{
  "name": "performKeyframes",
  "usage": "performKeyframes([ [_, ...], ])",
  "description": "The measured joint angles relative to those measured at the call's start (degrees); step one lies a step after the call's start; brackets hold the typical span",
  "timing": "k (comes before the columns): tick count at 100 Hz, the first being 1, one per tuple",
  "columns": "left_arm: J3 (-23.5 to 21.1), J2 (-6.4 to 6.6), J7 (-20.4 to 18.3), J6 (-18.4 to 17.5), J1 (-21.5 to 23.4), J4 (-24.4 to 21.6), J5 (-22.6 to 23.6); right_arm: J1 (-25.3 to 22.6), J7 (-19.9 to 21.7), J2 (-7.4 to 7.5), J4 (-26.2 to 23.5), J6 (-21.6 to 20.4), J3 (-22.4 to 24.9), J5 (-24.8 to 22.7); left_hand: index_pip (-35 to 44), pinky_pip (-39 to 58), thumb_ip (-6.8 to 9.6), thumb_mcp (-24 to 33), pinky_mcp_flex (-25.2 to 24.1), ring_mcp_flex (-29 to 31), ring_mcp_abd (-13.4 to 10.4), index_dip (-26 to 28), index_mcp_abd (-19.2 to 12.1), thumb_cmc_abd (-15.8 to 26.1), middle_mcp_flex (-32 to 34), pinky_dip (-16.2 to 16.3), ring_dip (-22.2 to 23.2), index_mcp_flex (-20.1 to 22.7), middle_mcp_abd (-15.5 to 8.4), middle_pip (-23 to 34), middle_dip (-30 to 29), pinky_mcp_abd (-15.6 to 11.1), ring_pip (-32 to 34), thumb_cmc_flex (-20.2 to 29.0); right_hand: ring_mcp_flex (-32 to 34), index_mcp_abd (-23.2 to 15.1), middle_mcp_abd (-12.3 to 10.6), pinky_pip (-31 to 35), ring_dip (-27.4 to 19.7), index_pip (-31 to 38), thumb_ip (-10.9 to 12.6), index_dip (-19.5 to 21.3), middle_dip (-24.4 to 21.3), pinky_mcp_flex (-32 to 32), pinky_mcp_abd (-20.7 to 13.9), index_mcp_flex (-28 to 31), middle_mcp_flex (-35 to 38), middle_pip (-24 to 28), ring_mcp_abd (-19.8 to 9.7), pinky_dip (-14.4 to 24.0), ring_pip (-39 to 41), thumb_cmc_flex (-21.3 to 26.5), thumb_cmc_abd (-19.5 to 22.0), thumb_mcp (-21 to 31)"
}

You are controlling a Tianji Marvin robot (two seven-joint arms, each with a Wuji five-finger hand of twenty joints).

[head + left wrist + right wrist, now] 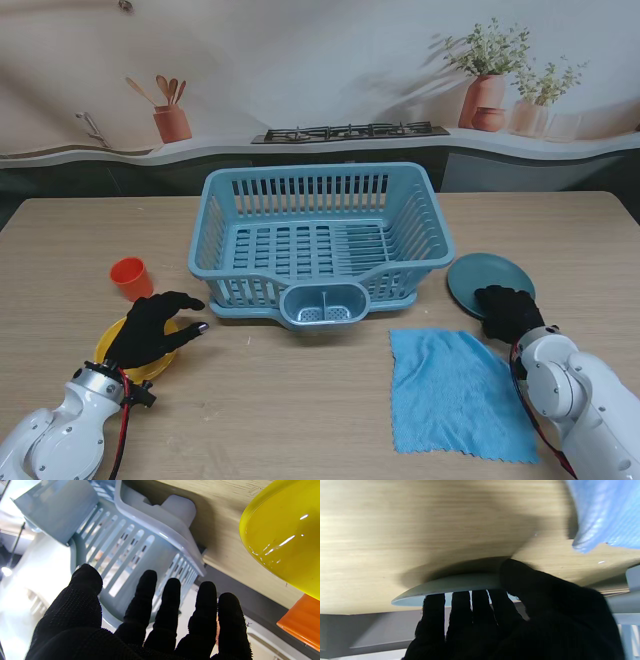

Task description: Clear dishes and wipe the table

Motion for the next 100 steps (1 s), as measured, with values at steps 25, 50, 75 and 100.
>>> performKeyframes([
  [25,0.0,0.00,0.0,-0.1,0.0,0.0,-0.1,0.2,-4.4,-0.35,0.6,-4.5,1.6,-1.5,0.0,0.0,0.00,-0.6,0.0,0.0,0.0,0.0,0.0,0.0,0.0,0.0,0.0,0.0,0.0,0.0,0.0,0.0,-0.1,0.0,7.0,0.3,1.5,5.1,0.3,3.3,0.1,-0.2,0.8,5.0,6.1,7.5,8.5,2.3,3.5,-7.2,1.7,3.4,0.2,4.2],
  [50,0.0,0.00,-0.1,-0.1,0.0,0.1,-0.3,0.4,-8.7,-0.70,0.2,-7.6,3.2,-2.2,0.0,0.0,0.00,-0.6,0.0,0.0,0.0,0.0,0.0,0.0,0.0,0.0,0.0,0.0,0.0,0.0,0.0,0.0,-0.1,0.0,17.2,0.3,4.3,8.3,0.5,6.6,0.1,0.7,1.6,14.4,12.3,14.7,17.8,4.9,9.3,-11.9,3.2,5.0,0.3,6.4],
  [75,0.0,0.01,-0.3,-0.2,-0.1,0.2,-0.4,0.5,-11.6,-1.15,-0.8,-8.7,4.3,-2.0,0.0,0.0,0.00,-0.6,0.0,0.0,0.0,0.0,0.0,0.0,0.0,0.0,0.0,0.0,0.0,-0.1,0.0,0.0,-0.1,0.0,26.7,0.7,7.0,12.5,2.4,6.2,0.1,2.1,2.4,25.0,14.1,20.1,24.9,6.6,13.1,-13.5,7.8,5.0,-0.1,7.0],
  [100,0.0,0.02,-0.4,-0.3,-0.1,0.3,-0.4,0.7,-17.6,-1.61,-0.3,-9.1,4.5,-2.4,0.0,0.0,0.00,-0.6,0.0,0.0,0.0,0.0,0.0,0.0,0.0,0.0,0.0,0.0,0.0,-0.1,0.0,0.0,-0.4,0.0,32.6,3.0,10.0,17.7,4.7,6.7,-1.2,6.5,3.8,33.5,14.5,23.0,27.3,9.5,14.0,-15.5,14.9,4.9,-2.6,7.0],
])
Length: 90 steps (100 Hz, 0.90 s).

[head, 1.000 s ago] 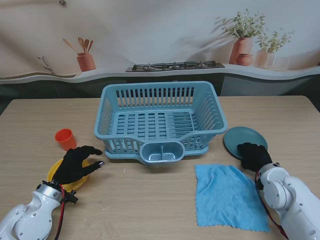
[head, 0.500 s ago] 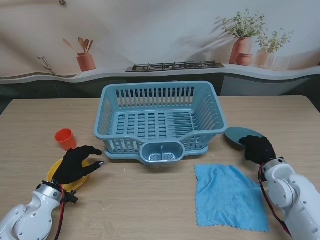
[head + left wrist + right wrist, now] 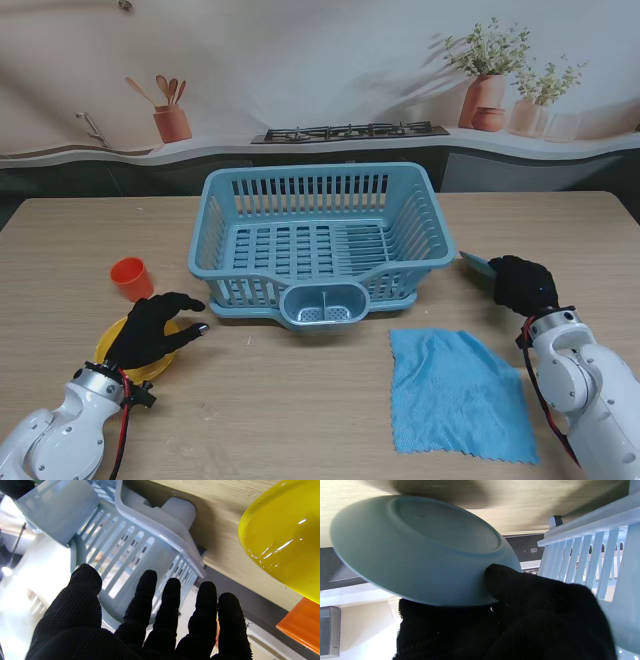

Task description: Clear dishes and wipe the table

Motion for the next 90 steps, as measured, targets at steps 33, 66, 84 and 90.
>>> performKeyframes([
  [33,0.0,0.00,0.1,-0.2,0.0,0.0,0.0,1.1,-3.9,-0.84,0.4,0.8,-0.1,1.1,0.0,0.0,0.00,0.0,0.0,0.0,0.0,0.0,0.0,0.0,0.0,0.0,0.0,0.0,0.0,0.0,0.0,0.0,0.0,0.0,0.9,1.3,1.6,3.8,0.0,-3.9,-1.2,0.8,0.0,3.8,0.2,1.5,0.0,0.7,0.5,-1.5,1.9,0.0,-1.4,0.0],
  [66,0.0,0.00,0.1,-0.2,0.0,0.1,-0.1,2.9,-6.1,-1.57,-0.4,2.3,-1.2,2.6,0.0,0.0,0.00,-0.7,0.0,0.0,0.0,0.0,0.0,0.0,0.0,0.0,0.0,0.0,0.0,0.0,0.0,0.0,0.0,0.0,1.0,1.7,1.9,4.8,0.1,-4.3,-1.9,1.4,0.0,4.5,0.3,2.0,0.1,1.3,0.6,-1.6,2.1,0.0,-1.5,0.0],
  [84,0.0,0.00,0.3,-0.3,0.0,0.1,0.0,4.0,-8.1,-2.09,-1.0,2.9,-1.7,3.6,0.0,0.0,0.00,-0.7,0.0,0.0,0.0,0.0,0.0,0.0,0.0,0.0,0.0,0.0,0.0,0.0,0.0,0.0,0.0,0.0,1.0,1.7,1.9,5.4,0.5,-4.4,-1.9,1.4,0.0,4.6,0.3,2.0,0.1,1.4,0.6,-1.6,2.6,0.0,-1.5,0.0],
  [90,-0.1,0.00,0.3,-0.3,0.0,0.1,0.0,4.3,-8.3,-2.26,-1.3,2.9,-1.7,3.7,0.0,0.0,0.00,-0.7,0.0,0.0,0.0,0.0,0.0,0.0,0.0,0.0,0.0,0.0,0.0,0.0,0.0,0.0,0.0,0.0,1.0,1.7,1.9,5.7,0.5,-4.4,-2.5,1.4,0.0,4.6,0.3,2.0,0.1,1.4,0.6,-1.6,2.6,0.0,-1.5,0.0],
])
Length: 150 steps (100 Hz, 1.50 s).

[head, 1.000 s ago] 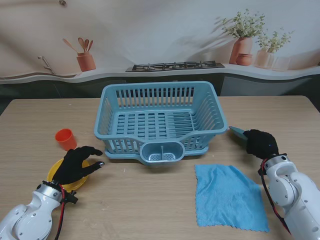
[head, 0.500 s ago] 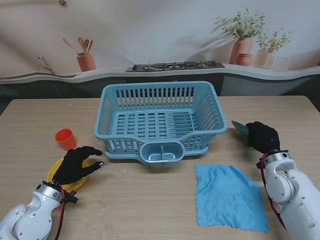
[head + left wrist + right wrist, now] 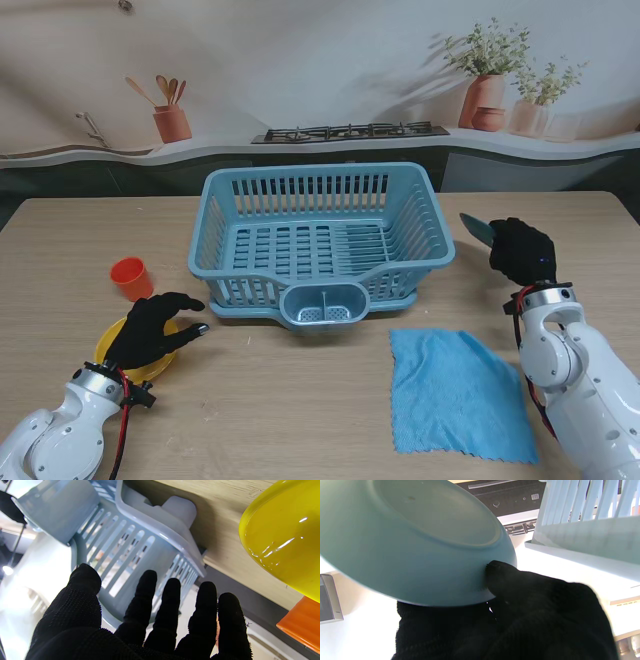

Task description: Clear dishes and wipe the table

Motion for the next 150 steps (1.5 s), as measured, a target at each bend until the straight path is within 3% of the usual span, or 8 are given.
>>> performKeyframes([
  [32,0.0,0.00,0.0,0.1,0.0,0.0,0.0,0.6,0.5,-0.20,-2.5,-2.2,1.3,0.0,0.0,0.0,0.00,0.0,0.0,0.0,0.0,0.0,0.0,0.0,0.0,0.0,0.0,0.0,0.0,0.0,0.0,0.0,0.0,0.0,0.3,0.0,0.0,0.7,0.0,0.0,-0.5,0.0,0.0,0.3,0.1,0.5,0.6,0.1,0.0,-0.5,0.0,0.0,0.0,0.0],
  [62,0.0,0.00,0.0,0.1,0.0,0.0,0.0,1.0,3.5,-0.21,-7.1,-5.3,2.4,1.1,0.0,0.0,0.00,0.0,0.0,0.0,0.0,0.0,0.0,0.0,0.0,-0.2,0.0,0.0,0.0,0.0,0.0,0.0,0.0,0.0,0.4,0.1,0.0,1.3,0.0,0.0,-0.5,0.0,0.0,0.4,0.1,0.6,0.7,0.1,0.0,-0.5,0.0,0.0,-0.1,0.0],
  [108,0.0,-0.01,0.3,0.1,0.0,0.1,0.0,3.5,10.6,-0.04,-13.8,-9.2,1.4,4.6,0.0,0.0,0.00,0.0,0.0,0.0,0.0,0.0,0.0,0.0,0.0,-0.3,0.0,0.0,0.0,0.0,0.0,0.0,0.0,0.0,1.6,0.1,0.1,1.4,0.0,0.0,-0.5,0.0,0.0,1.2,0.2,1.2,1.8,0.1,0.0,-0.6,0.1,0.0,-0.6,0.0],
  [150,0.0,-0.01,0.2,0.2,0.0,0.1,0.0,6.4,20.0,0.32,-19.7,-10.5,-1.7,11.5,0.0,0.0,0.00,0.0,0.0,0.0,0.0,0.0,0.0,0.0,0.0,-0.3,0.0,0.0,0.0,0.0,0.0,0.0,0.0,0.0,1.9,0.1,0.1,1.4,0.0,0.4,-0.6,0.0,0.0,1.4,0.2,1.3,2.3,0.1,0.0,-0.6,0.1,0.0,-0.6,0.0],
])
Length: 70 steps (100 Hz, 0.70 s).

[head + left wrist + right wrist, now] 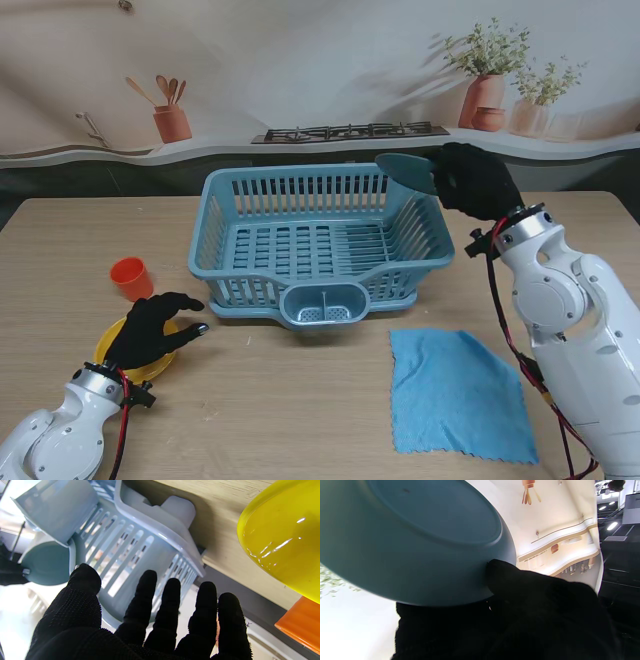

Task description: Clear dishes and wipe the table

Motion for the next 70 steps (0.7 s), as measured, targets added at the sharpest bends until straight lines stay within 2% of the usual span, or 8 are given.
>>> performKeyframes([
  [24,0.0,0.00,0.2,0.0,0.0,0.0,0.1,0.0,5.8,0.53,-4.2,0.5,-1.2,3.6,0.0,0.0,0.00,0.0,0.0,0.0,0.0,0.0,0.0,0.0,0.0,0.0,0.0,0.0,0.0,0.0,0.0,0.0,0.0,0.0,0.1,0.0,0.0,0.0,0.0,0.2,0.0,0.0,0.0,0.1,0.0,0.4,0.2,0.0,0.0,0.0,0.0,0.0,0.0,0.0],
  [41,-0.1,0.00,0.2,-0.2,0.0,0.1,0.1,-0.3,7.1,0.83,-6.1,0.9,-2.2,3.9,0.0,0.0,0.00,0.0,0.0,0.0,0.0,0.0,0.0,0.0,0.0,0.0,0.0,0.0,0.0,0.0,0.0,0.0,0.0,0.0,0.2,0.0,0.0,0.1,0.0,0.4,0.0,0.0,0.0,0.2,0.0,0.4,0.6,0.0,0.0,0.0,0.0,0.0,0.0,0.0],
  [70,-0.3,-0.03,0.4,-0.8,0.2,0.1,0.0,-1.7,13.3,1.55,-9.3,3.3,-3.3,7.1,0.0,0.0,0.00,0.0,0.0,0.0,0.2,0.0,0.0,0.0,0.0,0.0,0.0,0.0,0.0,0.0,0.0,0.0,0.0,0.0,0.7,0.0,0.0,0.1,0.0,1.0,-0.5,-0.4,0.0,0.4,0.1,0.6,0.7,0.0,0.0,0.0,0.0,0.0,0.0,0.0],
])
